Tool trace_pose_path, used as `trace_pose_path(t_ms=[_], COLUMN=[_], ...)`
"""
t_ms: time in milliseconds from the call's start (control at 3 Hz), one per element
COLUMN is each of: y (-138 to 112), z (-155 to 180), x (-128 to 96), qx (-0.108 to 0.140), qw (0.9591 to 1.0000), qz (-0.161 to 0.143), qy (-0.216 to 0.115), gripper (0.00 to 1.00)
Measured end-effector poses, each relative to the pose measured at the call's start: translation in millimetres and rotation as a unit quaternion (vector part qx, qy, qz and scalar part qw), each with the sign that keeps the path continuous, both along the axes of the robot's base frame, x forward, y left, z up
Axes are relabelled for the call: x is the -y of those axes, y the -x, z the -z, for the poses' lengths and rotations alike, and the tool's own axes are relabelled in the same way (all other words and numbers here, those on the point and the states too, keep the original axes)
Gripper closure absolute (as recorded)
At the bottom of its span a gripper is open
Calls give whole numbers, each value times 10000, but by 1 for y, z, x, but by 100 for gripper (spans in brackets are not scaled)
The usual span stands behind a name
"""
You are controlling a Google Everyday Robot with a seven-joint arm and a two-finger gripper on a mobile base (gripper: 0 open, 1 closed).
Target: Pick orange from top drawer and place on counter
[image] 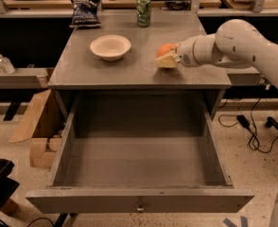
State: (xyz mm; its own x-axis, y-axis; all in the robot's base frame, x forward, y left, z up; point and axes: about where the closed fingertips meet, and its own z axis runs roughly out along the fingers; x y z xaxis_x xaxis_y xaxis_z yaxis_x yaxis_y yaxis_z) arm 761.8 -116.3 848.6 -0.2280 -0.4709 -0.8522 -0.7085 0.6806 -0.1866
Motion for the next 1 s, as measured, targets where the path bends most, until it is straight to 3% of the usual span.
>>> trace_pose_path(t_ms=[333,1000], y=[0,0], z=[1,2], x=[-3,-4], qx=[-10,-14], qw=[10000,10000], qz=[-18,-25], qy=[-3,-4], gripper=[4,0])
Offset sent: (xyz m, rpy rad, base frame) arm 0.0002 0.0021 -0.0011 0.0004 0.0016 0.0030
